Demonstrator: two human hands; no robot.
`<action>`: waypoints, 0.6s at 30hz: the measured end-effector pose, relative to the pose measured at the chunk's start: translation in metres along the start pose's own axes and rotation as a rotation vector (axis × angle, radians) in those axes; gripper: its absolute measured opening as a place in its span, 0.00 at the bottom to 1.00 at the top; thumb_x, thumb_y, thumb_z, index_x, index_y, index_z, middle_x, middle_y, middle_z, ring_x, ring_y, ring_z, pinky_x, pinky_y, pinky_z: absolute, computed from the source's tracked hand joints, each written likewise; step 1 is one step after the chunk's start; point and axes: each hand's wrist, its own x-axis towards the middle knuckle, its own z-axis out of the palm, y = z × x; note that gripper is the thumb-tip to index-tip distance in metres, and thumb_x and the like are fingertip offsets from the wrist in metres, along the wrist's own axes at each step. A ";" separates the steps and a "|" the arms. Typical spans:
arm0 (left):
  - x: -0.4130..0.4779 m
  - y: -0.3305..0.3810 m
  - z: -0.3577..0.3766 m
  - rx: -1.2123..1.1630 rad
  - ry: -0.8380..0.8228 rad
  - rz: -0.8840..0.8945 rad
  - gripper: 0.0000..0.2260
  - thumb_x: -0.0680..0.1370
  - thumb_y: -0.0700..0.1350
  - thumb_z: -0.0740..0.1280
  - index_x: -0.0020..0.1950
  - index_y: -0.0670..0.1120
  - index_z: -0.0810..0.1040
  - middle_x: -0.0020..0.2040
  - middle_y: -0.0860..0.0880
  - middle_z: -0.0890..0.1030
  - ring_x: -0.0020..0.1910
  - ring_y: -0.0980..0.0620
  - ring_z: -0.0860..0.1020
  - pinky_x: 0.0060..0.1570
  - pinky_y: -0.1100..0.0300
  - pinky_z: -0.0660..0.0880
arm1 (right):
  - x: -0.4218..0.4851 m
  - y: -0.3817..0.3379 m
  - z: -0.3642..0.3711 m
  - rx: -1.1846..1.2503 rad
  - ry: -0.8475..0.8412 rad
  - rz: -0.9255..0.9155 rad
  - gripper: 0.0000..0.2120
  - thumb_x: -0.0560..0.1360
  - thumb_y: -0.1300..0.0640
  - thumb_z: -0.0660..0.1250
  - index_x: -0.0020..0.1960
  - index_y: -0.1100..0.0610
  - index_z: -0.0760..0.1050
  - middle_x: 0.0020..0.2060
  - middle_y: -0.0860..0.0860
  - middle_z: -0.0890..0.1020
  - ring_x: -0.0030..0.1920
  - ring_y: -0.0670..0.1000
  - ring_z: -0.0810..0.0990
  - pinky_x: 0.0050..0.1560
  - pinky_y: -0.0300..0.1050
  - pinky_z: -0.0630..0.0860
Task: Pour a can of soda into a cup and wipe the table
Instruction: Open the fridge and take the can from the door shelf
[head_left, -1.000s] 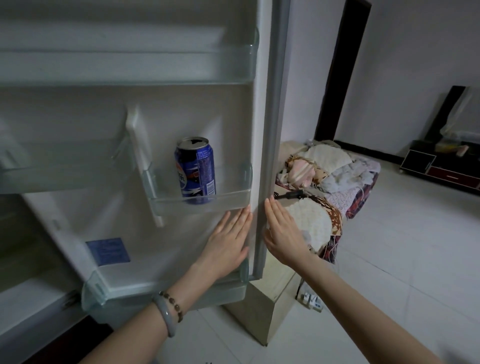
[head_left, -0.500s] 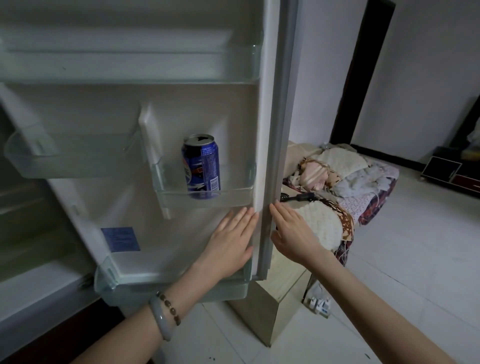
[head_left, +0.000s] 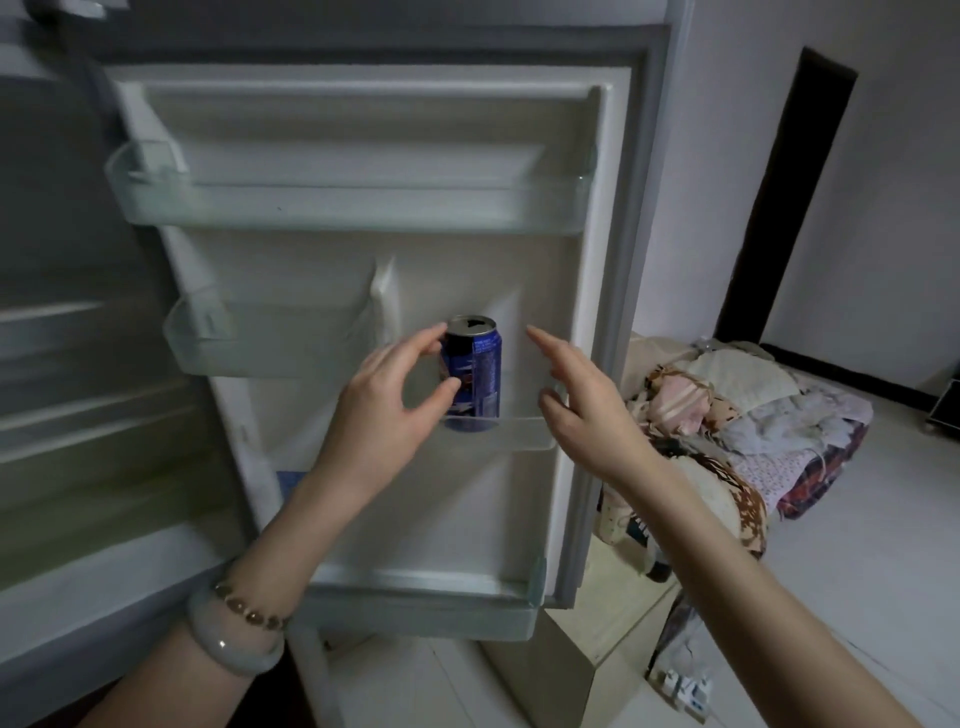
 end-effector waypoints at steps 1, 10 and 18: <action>0.007 -0.006 0.002 -0.028 -0.006 -0.075 0.26 0.73 0.45 0.72 0.69 0.46 0.69 0.60 0.53 0.75 0.59 0.57 0.73 0.61 0.64 0.67 | 0.006 0.000 0.009 0.039 -0.010 0.015 0.30 0.75 0.68 0.58 0.75 0.55 0.57 0.72 0.51 0.64 0.70 0.47 0.63 0.69 0.38 0.60; 0.038 -0.031 0.039 -0.141 -0.175 -0.433 0.37 0.65 0.53 0.77 0.68 0.43 0.66 0.66 0.46 0.73 0.64 0.48 0.73 0.63 0.54 0.70 | 0.046 -0.012 0.032 0.139 -0.204 0.380 0.21 0.75 0.59 0.60 0.68 0.56 0.66 0.64 0.57 0.75 0.63 0.57 0.73 0.59 0.44 0.69; 0.048 -0.023 0.046 0.024 -0.197 -0.475 0.26 0.61 0.58 0.76 0.52 0.47 0.74 0.50 0.49 0.81 0.49 0.48 0.79 0.44 0.57 0.73 | 0.055 -0.024 0.027 0.173 -0.272 0.492 0.09 0.68 0.66 0.59 0.45 0.62 0.75 0.33 0.50 0.75 0.36 0.48 0.72 0.36 0.37 0.68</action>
